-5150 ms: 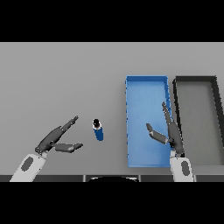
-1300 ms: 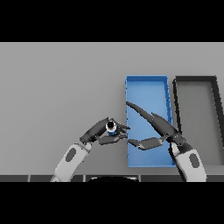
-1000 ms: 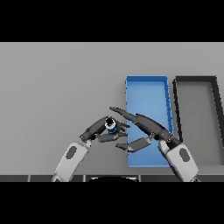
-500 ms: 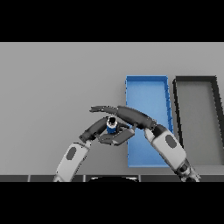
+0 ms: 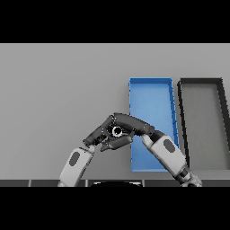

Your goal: Pick up the blue pipe and place it into the blue bin.

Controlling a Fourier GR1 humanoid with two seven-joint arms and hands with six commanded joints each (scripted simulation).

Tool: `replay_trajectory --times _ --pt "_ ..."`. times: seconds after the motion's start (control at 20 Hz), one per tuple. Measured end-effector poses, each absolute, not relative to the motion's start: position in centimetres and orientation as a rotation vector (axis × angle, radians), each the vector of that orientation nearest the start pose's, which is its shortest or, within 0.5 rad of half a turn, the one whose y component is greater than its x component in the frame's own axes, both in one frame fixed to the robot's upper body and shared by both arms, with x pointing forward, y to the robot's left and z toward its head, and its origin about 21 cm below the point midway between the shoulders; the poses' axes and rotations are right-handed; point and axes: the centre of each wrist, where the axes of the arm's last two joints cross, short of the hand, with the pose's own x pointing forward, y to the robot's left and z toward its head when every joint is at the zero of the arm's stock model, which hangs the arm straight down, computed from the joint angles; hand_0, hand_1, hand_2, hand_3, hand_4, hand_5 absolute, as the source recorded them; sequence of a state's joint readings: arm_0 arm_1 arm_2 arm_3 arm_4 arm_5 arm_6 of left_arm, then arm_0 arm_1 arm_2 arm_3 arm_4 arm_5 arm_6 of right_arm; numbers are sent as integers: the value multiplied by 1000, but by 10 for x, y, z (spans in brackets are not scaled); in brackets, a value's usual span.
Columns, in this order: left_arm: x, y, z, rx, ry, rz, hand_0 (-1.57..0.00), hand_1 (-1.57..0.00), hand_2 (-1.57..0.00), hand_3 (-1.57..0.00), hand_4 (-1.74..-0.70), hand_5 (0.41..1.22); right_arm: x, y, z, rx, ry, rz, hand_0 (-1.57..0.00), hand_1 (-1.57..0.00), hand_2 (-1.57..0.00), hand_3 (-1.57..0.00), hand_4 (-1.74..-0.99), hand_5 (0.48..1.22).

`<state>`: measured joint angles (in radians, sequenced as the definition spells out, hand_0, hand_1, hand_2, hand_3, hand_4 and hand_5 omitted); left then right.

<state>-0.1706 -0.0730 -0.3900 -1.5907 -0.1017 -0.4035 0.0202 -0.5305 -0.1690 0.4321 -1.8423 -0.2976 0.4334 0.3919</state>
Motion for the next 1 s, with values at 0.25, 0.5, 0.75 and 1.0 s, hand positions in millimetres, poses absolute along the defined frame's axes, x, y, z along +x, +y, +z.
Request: replay_trajectory --times 0.25,0.5,0.75,1.0 --pt "258 101 49 -590 -1630 -773 -1571 -1571 -1571 -1428 -1730 1221 265 -103 176 675 -1751 1143 -1523 -1523 -1526 -1484 -1716 1144" --pt "261 104 51 -519 -1683 -786 -1462 -1342 -1293 -1166 -1599 1221 266 -100 173 668 -1791 1091 -1555 -1555 -1556 -1542 -1733 1196" --pt "264 109 49 -514 -1659 -902 -478 -439 -423 -381 -1136 1132 261 -93 175 631 -1753 1094 -1566 -1566 -1566 -1562 -1738 1213" --pt "261 113 49 -481 -1619 -879 -156 -143 -138 -124 -980 704 257 -91 174 586 -1740 1110 -1569 -1569 -1569 -1568 -1740 1218"
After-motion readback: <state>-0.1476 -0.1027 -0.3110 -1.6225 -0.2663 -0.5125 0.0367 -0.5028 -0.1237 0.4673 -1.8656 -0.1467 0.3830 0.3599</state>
